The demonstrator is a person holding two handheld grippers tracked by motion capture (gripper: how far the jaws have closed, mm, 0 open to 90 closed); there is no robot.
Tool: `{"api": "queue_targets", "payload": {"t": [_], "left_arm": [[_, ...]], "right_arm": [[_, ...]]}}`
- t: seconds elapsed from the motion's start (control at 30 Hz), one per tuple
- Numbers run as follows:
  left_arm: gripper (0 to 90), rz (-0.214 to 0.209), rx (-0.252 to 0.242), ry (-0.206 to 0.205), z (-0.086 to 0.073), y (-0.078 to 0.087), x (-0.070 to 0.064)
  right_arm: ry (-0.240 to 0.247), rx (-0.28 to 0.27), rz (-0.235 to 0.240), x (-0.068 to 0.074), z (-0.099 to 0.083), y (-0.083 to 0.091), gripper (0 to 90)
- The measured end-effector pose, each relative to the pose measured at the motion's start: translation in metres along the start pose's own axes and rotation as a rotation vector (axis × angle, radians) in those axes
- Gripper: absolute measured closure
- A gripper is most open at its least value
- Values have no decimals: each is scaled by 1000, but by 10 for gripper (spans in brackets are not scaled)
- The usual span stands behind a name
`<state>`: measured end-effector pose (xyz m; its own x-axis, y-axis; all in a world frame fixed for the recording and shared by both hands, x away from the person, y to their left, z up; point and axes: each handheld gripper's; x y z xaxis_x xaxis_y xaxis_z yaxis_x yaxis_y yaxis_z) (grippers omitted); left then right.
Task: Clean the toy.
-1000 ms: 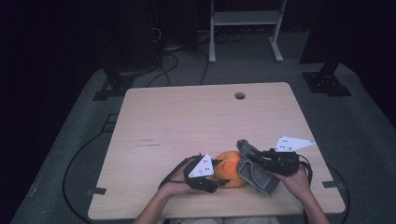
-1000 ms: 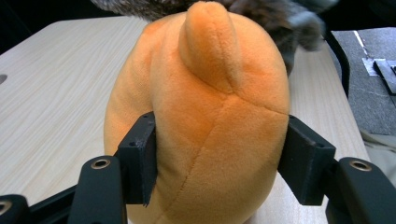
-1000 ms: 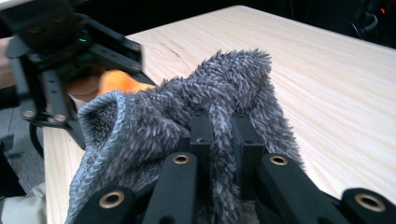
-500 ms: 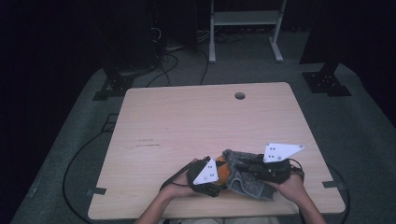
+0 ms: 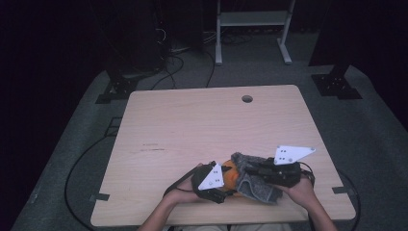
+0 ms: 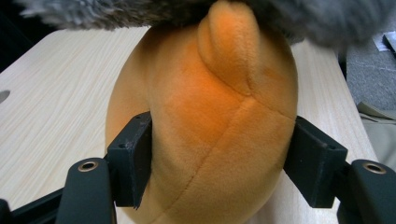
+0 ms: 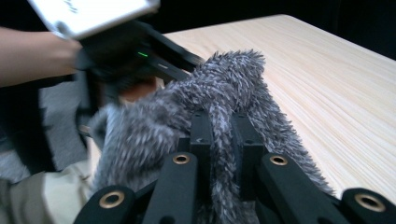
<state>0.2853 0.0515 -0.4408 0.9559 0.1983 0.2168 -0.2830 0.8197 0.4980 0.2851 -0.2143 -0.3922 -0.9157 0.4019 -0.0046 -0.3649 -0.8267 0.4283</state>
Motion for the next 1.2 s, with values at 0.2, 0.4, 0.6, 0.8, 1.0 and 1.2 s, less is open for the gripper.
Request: {"api": "queue_targets", "payload": {"t": [0.2, 0.4, 0.6, 0.8, 1.0, 1.2], "left_arm": [[313, -7, -8, 23, -1, -1, 3], [313, -7, -8, 84, -7, 6, 13], [313, 1, -23, 125, -9, 4, 15], [309, 9, -31, 189, -13, 7, 23], [311, 10, -44, 229, -14, 6, 26], [309, 11, -60, 272, -19, 9, 31]], "right_arm": [[-98, 23, -118, -21, -27, 20, 806], [-62, -4, -63, -14, -19, 15, 806], [-117, 3, -125, -23, -33, 22, 806], [-74, -22, -77, -12, -25, 12, 805], [-127, -2, -126, -22, -39, 18, 805], [-82, -44, -62, -10, -29, 8, 805]]}}
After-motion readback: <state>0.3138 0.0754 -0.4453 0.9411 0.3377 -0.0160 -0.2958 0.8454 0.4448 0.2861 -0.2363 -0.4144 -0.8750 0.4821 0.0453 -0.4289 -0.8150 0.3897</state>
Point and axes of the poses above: each handheld gripper's, and its own axes: y roughly backward along the jaws, z roughly out of its top, x roughly to its left, and after that the axes turned 2 degrees about y, right-handed
